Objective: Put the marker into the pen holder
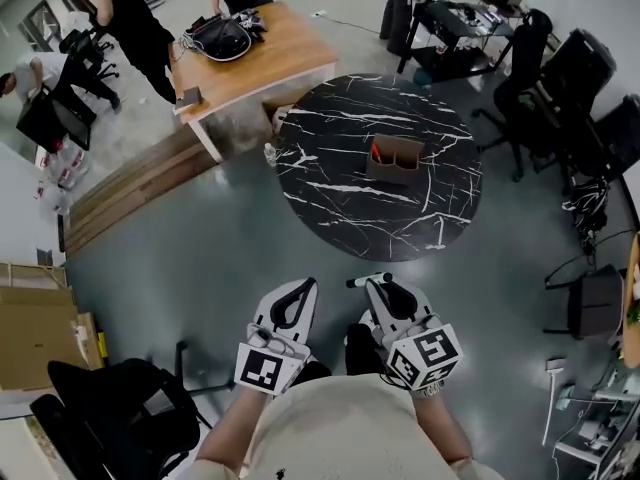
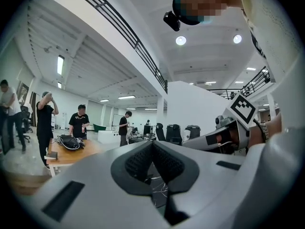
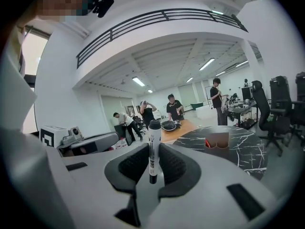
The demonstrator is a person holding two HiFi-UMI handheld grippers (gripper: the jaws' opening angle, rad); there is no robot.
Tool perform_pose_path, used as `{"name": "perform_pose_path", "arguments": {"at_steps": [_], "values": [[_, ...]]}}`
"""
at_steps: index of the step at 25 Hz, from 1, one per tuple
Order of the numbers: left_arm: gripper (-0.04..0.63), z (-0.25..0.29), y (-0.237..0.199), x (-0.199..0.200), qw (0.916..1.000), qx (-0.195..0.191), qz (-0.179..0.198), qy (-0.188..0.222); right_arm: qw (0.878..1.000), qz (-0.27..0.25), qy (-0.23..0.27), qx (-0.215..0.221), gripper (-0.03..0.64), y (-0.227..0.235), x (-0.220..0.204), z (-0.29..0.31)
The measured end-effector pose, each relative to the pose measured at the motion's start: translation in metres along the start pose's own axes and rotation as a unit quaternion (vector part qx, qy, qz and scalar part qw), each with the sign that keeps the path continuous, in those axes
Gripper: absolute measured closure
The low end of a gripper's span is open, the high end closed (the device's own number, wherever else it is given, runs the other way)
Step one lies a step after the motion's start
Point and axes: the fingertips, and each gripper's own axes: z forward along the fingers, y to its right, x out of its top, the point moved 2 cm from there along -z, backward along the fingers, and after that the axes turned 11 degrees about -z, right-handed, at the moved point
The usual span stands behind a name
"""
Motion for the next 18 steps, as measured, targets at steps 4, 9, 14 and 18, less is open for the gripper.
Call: {"name": "perform_pose_path", "arguments": {"at_steps": [4, 9, 14, 18], "values": [[0.586, 0.059, 0.001, -0.008, 0.9996, 0.018, 0.012, -0.020, 1.000, 0.002, 0.000, 0.013, 0.537, 0.062, 0.006, 0.016], [0.586, 0.125, 0.012, -0.025, 0.9982, 0.027, 0.032, -0.043, 1.000, -0.005, -0.004, 0.030, 0.537, 0.132, 0.016, 0.027], [0.586, 0.181, 0.027, -0.031, 0.9987, 0.011, 0.021, -0.045, 1.000, -0.002, -0.009, 0.020, 0.537, 0.184, 0.018, 0.031], [0.586, 0.218, 0.020, -0.038, 0.9981, -0.003, 0.018, -0.059, 1.000, 0.015, -0.013, -0.003, 0.537, 0.215, 0.020, 0.040]]}}
